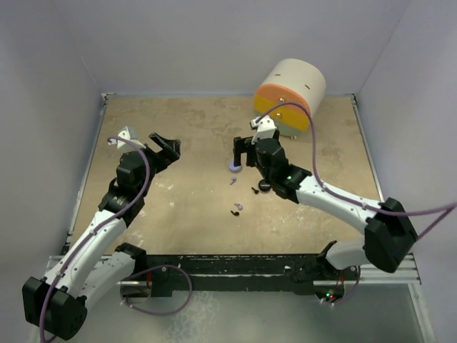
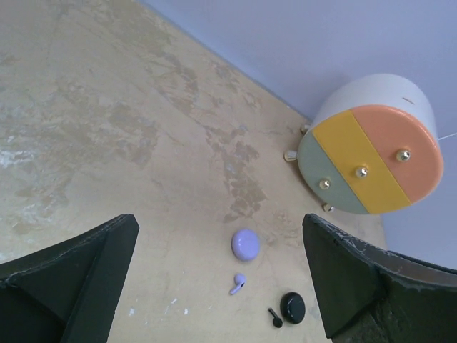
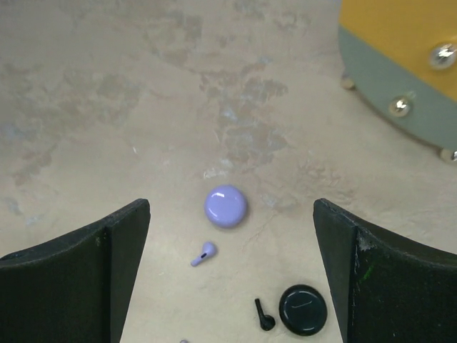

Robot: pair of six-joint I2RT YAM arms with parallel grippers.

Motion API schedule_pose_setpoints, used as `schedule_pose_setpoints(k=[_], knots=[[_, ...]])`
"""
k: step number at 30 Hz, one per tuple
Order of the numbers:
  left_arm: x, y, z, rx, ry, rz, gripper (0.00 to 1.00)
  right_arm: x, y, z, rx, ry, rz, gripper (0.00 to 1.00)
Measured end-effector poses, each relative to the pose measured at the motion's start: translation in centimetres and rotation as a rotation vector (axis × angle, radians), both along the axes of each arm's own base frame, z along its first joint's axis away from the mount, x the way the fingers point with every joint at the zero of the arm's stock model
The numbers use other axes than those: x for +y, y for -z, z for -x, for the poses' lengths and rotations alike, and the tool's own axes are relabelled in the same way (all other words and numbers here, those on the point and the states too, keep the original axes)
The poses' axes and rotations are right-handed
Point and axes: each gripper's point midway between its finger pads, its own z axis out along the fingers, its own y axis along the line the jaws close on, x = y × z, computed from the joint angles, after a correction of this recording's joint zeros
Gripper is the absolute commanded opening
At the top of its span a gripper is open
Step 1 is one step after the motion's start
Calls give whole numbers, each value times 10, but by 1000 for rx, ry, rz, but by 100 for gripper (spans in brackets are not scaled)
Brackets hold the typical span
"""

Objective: Insert the wireless bluetooth earbuds into the charging case
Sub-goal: Pick up the charging case at the center of the board.

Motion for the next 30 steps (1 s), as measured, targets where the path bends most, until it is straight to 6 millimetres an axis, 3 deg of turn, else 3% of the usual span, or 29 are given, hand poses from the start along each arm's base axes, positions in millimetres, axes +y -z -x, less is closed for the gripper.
schedule_pose_setpoints(k=[4, 9, 23, 30], knots=[[-8, 2, -5, -7, 18, -6, 91, 17, 45, -10, 97, -24, 66, 97], [-31, 21, -3, 29, 84, -34, 89, 36, 82, -23, 176, -50, 100, 94], [-24, 48, 11, 59, 68, -73, 89, 55, 158, -31, 334, -116, 132, 100], [-23, 53, 13, 65, 68, -77, 89, 51, 181, -31, 388, -112, 133, 100]])
